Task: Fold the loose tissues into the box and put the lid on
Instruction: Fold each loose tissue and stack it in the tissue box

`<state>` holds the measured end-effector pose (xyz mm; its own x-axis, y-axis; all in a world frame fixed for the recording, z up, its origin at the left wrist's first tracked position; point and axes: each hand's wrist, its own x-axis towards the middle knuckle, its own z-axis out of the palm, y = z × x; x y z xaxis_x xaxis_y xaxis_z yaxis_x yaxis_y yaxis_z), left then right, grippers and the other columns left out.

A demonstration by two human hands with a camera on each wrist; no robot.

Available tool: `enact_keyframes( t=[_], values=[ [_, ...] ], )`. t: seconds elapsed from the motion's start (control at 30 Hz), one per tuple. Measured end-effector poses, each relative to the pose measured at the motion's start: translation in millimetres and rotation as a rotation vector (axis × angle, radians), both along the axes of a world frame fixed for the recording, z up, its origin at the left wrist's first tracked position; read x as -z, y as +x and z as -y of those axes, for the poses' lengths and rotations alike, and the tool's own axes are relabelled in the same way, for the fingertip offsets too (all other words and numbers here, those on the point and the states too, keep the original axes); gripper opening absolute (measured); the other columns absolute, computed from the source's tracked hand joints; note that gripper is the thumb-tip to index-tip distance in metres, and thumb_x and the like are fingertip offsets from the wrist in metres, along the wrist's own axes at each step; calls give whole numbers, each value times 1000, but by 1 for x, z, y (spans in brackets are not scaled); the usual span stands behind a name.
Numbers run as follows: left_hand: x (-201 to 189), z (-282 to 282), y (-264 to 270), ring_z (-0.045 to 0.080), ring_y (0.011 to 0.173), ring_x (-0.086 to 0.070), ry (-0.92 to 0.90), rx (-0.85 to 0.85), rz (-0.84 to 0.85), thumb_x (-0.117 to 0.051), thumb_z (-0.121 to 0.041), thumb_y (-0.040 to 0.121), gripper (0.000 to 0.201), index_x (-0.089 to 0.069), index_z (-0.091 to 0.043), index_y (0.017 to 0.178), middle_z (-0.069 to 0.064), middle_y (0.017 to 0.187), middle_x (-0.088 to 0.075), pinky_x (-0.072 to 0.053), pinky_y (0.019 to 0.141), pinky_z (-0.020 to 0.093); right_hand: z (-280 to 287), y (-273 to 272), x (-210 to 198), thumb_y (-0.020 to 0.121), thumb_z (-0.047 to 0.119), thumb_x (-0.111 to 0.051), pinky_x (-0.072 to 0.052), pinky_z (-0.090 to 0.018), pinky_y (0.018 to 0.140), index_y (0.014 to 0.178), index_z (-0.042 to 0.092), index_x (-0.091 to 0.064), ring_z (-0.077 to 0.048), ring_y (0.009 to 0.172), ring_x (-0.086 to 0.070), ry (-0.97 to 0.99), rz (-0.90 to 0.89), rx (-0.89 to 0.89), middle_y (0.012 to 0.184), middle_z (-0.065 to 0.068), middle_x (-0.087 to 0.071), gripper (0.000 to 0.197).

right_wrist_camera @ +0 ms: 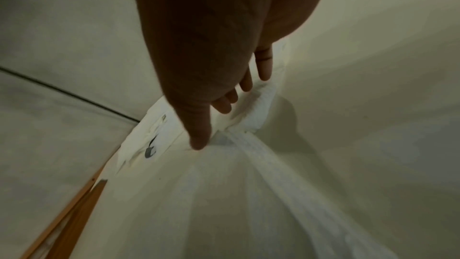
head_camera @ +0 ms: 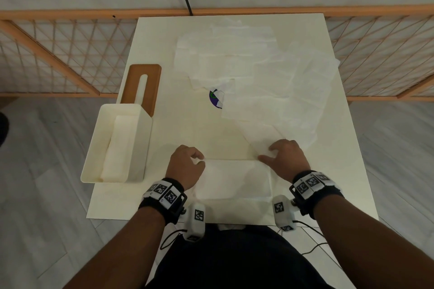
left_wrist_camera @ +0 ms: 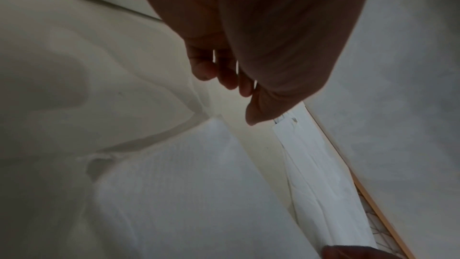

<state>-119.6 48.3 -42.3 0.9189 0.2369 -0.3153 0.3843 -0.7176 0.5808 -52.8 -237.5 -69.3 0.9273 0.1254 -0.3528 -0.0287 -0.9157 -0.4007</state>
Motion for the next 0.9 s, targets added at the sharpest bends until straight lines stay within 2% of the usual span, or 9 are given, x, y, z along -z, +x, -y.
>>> enact_keyframes(
  t=[0.1, 0.17, 0.27, 0.4, 0.53, 0.6, 0.73, 0.8, 0.9],
  values=[
    [-2, 4, 1, 4, 79, -49, -20, 11, 19, -70, -15, 84, 9, -67, -22, 89, -10, 93, -55, -34, 77, 17, -5, 4, 4, 91, 27, -61, -48, -38, 85, 93, 15, -68, -30, 106, -55, -111, 2, -102, 99, -2, -60, 14],
    [-4, 5, 1, 3, 76, -49, -24, 21, 29, -70, -16, 83, 9, -67, -22, 88, -11, 93, -55, -34, 74, 15, -7, 6, 7, 89, 11, -50, -44, -34, 73, 80, 15, -60, -28, 94, -54, -190, 6, -161, 88, -2, -52, 14],
    [-5, 5, 2, 3, 76, -49, -37, 17, 38, -70, -15, 83, 10, -67, -23, 87, -11, 94, -56, -34, 72, 13, -6, 11, 4, 89, 10, -46, -46, -35, 75, 86, 14, -61, -25, 87, -51, -153, 0, -126, 92, -4, -58, 15],
    [-10, 3, 4, 5, 76, -51, -58, 8, 58, -70, -13, 83, 13, -67, -23, 89, -9, 97, -58, -39, 75, 16, -2, 26, -27, 85, 16, -58, -54, -36, 75, 82, 11, -63, -27, 81, -62, 105, 15, -30, 87, -8, -69, 8],
    [-24, 11, 18, 3, 86, -55, -156, 44, 77, -72, -9, 81, 35, -63, -25, 110, -8, 111, -59, -44, 78, 13, 4, 45, -92, 82, 14, -62, -54, -33, 84, 66, 12, -58, -5, 99, -67, 317, -143, -92, 94, 6, -75, 17],
    [-34, 20, 31, 6, 105, -54, -286, 53, 62, -72, -3, 77, 61, -52, -27, 131, -9, 126, -55, -46, 88, 21, 5, 50, -124, 76, 14, -62, -49, -32, 72, 64, 6, -53, -1, 83, -67, 472, -294, -106, 75, 3, -68, 17],
    [-54, 38, 58, 6, 133, -36, -591, 23, -3, -69, 6, 73, 97, -24, -28, 151, -14, 146, -34, -36, 102, 26, 7, 51, -161, 63, 10, -59, -30, -23, 46, 65, 0, -51, -19, 47, -41, 908, -442, 45, 57, -10, -42, 13],
    [-62, 45, 65, 6, 133, -37, -741, 22, -38, -67, 1, 66, 95, -29, -27, 148, -15, 145, -37, -36, 102, 27, 7, 50, -170, 66, 5, -53, -34, -22, 44, 65, 3, -53, -19, 46, -44, 1119, -498, 158, 57, -9, -45, 2],
    [-76, 54, 71, 14, 113, -56, -995, -4, -31, -58, -2, 57, 63, -59, -17, 119, -4, 117, -64, -45, 93, 29, 10, 49, -172, 68, 7, -51, -36, -23, 49, 70, 5, -48, -21, 53, -46, 1244, -482, 266, 65, -10, -44, 3]
  ],
)
